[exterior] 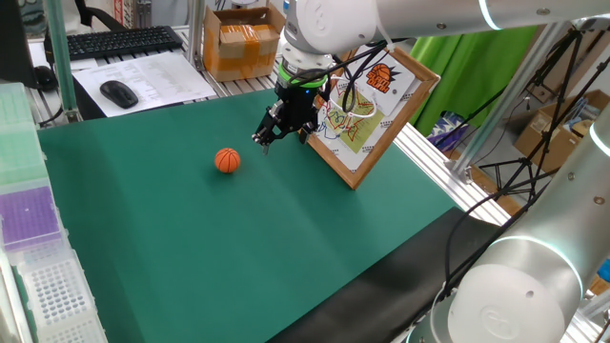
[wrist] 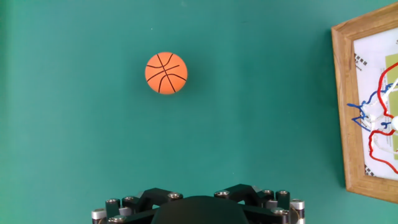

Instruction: Grab a basketball, release it and shoot it into the basket

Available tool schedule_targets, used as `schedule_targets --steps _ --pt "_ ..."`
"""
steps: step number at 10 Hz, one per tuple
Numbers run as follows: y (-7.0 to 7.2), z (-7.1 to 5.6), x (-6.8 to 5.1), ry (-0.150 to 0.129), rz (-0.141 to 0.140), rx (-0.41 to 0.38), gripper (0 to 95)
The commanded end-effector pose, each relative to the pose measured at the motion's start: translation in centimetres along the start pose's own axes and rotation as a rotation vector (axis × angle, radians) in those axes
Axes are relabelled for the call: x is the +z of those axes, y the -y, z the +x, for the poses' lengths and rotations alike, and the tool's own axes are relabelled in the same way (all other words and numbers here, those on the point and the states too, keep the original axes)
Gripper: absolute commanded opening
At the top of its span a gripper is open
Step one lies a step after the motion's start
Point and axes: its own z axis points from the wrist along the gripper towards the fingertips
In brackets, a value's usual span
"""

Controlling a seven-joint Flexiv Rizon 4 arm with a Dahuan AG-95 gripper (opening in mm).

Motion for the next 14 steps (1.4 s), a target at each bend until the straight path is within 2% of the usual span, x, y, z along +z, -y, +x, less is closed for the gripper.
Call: schedule_targets --steps 1,4,5,7,10,13,14 --pt "0.0 0.0 0.0 -0.038 -0.014 0.082 0.0" --pt "-0.7 0.9 0.8 -0.034 -0.01 0.088 0.0" --pt "-0.8 0.8 0.8 -0.033 -0.006 0.082 0.0" --pt "-1.2 0.3 0.8 -0.025 -0.009 0.076 0.0" --pt "-2.0 -0.5 1.9 0.016 -0.014 0.049 0.0" --pt "-2.3 -2.1 2.2 0.026 -0.014 0.044 0.0" --pt "-2.3 -2.1 2.2 0.026 -0.014 0.044 0.0"
